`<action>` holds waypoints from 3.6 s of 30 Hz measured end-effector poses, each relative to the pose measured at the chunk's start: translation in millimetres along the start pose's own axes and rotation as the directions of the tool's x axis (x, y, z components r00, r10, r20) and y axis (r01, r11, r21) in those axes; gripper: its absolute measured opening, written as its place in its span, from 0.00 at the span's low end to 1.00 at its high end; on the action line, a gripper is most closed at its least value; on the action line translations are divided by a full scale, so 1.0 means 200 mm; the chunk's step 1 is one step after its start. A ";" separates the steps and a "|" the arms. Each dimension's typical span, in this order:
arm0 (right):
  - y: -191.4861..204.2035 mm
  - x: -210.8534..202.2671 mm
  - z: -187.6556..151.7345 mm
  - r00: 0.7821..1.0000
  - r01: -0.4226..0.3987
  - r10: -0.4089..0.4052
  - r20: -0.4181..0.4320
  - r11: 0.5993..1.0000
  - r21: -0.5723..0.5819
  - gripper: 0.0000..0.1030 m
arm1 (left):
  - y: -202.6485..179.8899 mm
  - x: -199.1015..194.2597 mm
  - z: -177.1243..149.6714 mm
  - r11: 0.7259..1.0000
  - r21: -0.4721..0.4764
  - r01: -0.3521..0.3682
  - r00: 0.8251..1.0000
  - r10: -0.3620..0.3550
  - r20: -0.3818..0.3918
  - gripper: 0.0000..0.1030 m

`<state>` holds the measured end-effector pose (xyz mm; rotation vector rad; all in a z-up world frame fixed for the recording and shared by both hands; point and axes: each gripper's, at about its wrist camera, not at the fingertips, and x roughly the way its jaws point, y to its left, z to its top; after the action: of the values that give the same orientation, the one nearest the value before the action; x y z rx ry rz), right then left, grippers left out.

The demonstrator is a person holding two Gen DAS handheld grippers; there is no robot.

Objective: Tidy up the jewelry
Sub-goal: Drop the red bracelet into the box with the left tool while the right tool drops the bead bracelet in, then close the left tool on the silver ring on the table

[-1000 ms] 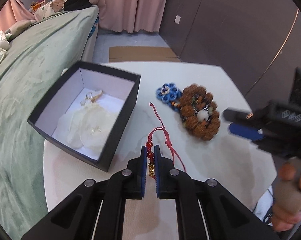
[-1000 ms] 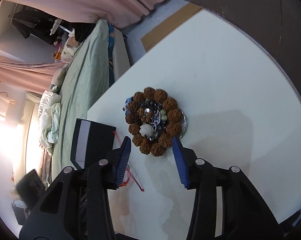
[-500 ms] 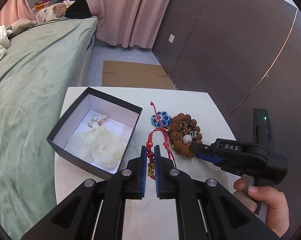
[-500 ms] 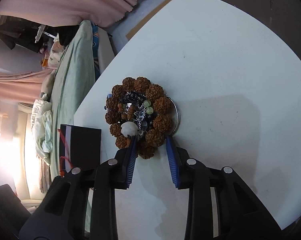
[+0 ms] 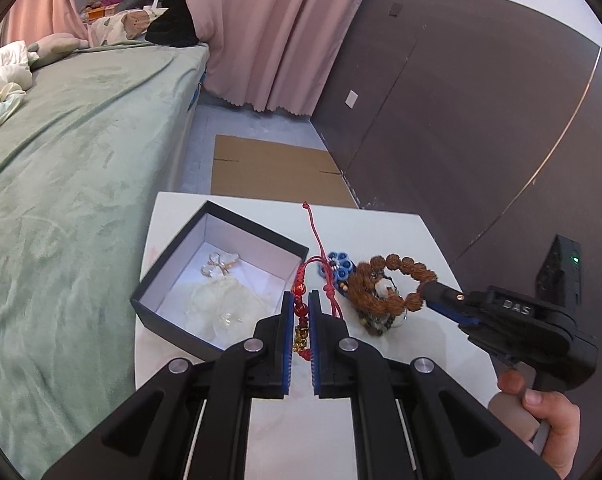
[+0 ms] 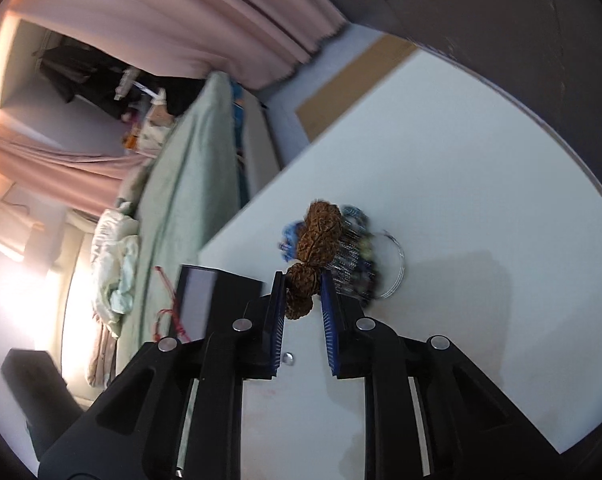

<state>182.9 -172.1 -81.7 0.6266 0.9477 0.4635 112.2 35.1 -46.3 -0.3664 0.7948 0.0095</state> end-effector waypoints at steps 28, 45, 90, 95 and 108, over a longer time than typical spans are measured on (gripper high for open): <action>0.35 -0.04 -0.05 0.936 -0.340 0.347 0.066 0.936 -0.097 0.17 | 0.36 -0.08 0.11 0.981 -0.194 -0.020 0.995 0.038 0.089 0.63; 0.60 0.21 -0.17 0.955 -0.292 0.297 -0.009 0.934 -0.208 0.19 | 0.47 -0.17 0.11 0.971 -0.237 -0.034 0.992 0.062 0.110 0.75; 0.07 -0.10 -0.01 0.999 0.046 -0.045 0.005 0.992 -0.117 0.77 | -0.18 0.16 -0.11 0.992 0.119 0.029 0.996 -0.019 -0.088 0.52; -0.02 -0.09 -0.01 0.993 0.103 -0.108 -0.048 0.990 -0.094 0.80 | -0.21 0.25 -0.15 0.990 0.142 0.021 0.990 -0.001 -0.142 0.39; -0.11 -0.16 0.03 0.993 0.086 -0.090 -0.071 0.995 -0.054 0.80 | -0.26 0.48 -0.27 0.969 0.237 -0.074 0.973 0.123 -0.196 0.28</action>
<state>174.6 -210.1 -74.6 0.5225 1.0259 0.4332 149.1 -42.5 -131.4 -0.1094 1.0121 -0.0272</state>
